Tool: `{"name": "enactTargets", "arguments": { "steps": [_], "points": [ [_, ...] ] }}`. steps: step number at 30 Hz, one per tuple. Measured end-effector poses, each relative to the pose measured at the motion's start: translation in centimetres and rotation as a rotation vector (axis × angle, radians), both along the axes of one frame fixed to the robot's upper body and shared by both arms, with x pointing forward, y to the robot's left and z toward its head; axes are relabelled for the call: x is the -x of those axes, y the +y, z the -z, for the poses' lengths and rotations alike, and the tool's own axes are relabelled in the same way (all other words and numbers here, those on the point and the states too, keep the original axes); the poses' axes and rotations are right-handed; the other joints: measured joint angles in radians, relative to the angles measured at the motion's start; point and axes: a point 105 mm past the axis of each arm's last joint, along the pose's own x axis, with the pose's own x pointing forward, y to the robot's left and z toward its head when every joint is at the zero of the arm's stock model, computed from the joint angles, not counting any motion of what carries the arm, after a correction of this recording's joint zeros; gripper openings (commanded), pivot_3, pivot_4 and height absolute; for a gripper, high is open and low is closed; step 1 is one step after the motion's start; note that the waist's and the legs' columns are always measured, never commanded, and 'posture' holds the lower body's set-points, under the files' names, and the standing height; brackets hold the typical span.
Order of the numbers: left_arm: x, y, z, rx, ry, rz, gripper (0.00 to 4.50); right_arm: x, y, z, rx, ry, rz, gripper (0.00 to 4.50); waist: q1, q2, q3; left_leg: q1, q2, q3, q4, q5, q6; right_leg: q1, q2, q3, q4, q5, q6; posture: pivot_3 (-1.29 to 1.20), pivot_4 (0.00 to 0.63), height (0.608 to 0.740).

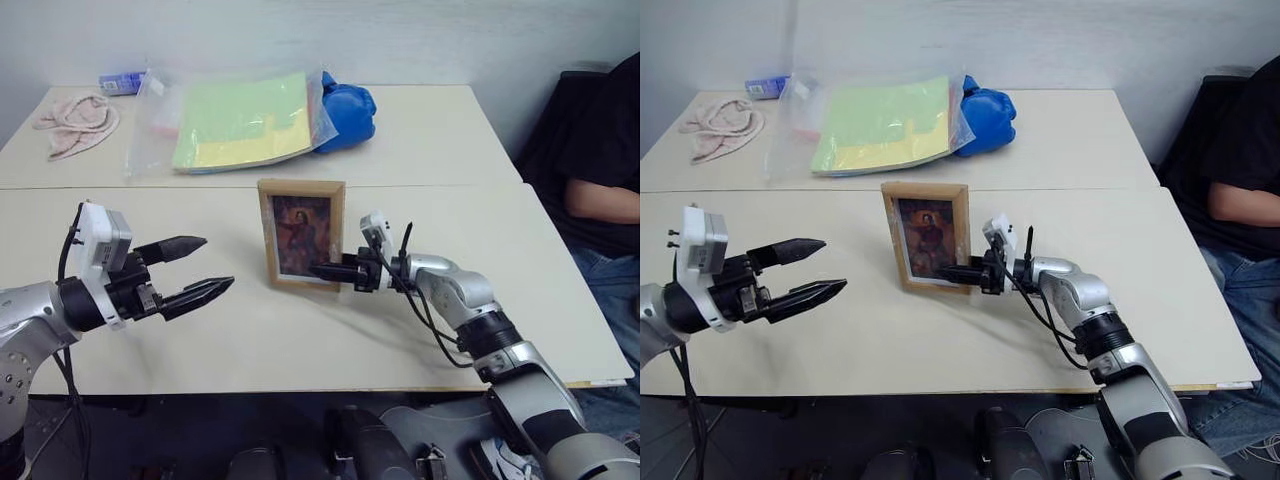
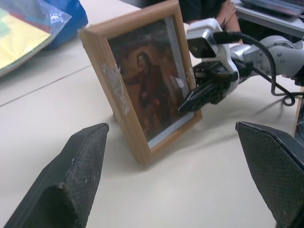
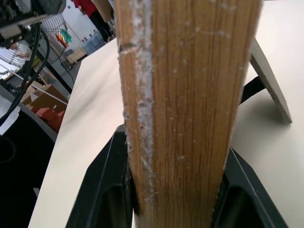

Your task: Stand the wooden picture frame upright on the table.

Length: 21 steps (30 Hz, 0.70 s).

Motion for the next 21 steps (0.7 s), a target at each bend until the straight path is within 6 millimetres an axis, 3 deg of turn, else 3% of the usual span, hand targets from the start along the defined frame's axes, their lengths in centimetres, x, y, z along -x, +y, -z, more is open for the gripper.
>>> {"name": "enactTargets", "arguments": {
  "steps": [1,7,11,15,18,21],
  "points": [
    [0.0,-0.1,0.0,-0.002,0.0,0.003,4.5,0.1,0.0,0.1,0.0,-0.005,0.0,1.27,0.0,0.0,0.0,0.0,0.0,0.0,0.0,0.0,0.0,0.0,0.0,0.0,0.0,0.0,0.0,0.0,0.15,0.74],
    [-0.7,-0.2,0.2,-0.005,0.01,0.016,4.5,0.9,-1.0,2.6,0.08,0.012,0.02,3.21,0.004,0.0,0.0,-0.001,0.0,0.0,0.0,0.0,0.0,-0.001,0.0,0.0,0.0,0.0,0.0,0.0,0.15,0.74],
    [-1.0,-0.3,0.4,-0.01,0.027,0.032,4.5,0.8,-3.5,1.0,0.161,-0.06,0.04,4.43,0.004,0.001,0.0,-0.001,0.0,0.0,0.0,0.0,0.0,-0.001,0.0,-0.001,-0.001,0.0,0.0,0.0,0.15,0.74],
    [-1.1,-0.4,0.5,-0.04,0.03,0.053,4.5,2.2,-9.5,-2.1,0.327,-0.145,-0.011,4.43,0.024,0.002,0.002,-0.002,0.0,-0.001,-0.001,0.0,0.0,-0.001,0.0,-0.002,-0.005,0.0,0.0,0.0,0.15,0.74],
    [-1.6,-0.1,0.2,-0.029,0.016,0.05,4.5,3.1,-12.9,-5.9,0.34,-0.15,-0.023,4.43,0.027,0.003,0.002,-0.002,0.0,-0.001,-0.001,0.0,0.0,-0.001,0.0,-0.002,-0.005,0.0,0.0,0.0,0.15,0.74],
    [-1.9,-0.2,-0.3,-0.024,-0.004,0.061,4.5,4.4,-14.3,-8.6,0.314,-0.17,-0.053,4.43,0.025,0.003,0.002,-0.002,0.0,-0.002,-0.002,0.0,0.0,0.0,0.001,-0.002,-0.005,0.0,0.0,0.0,0.15,0.74]
  ]
}}
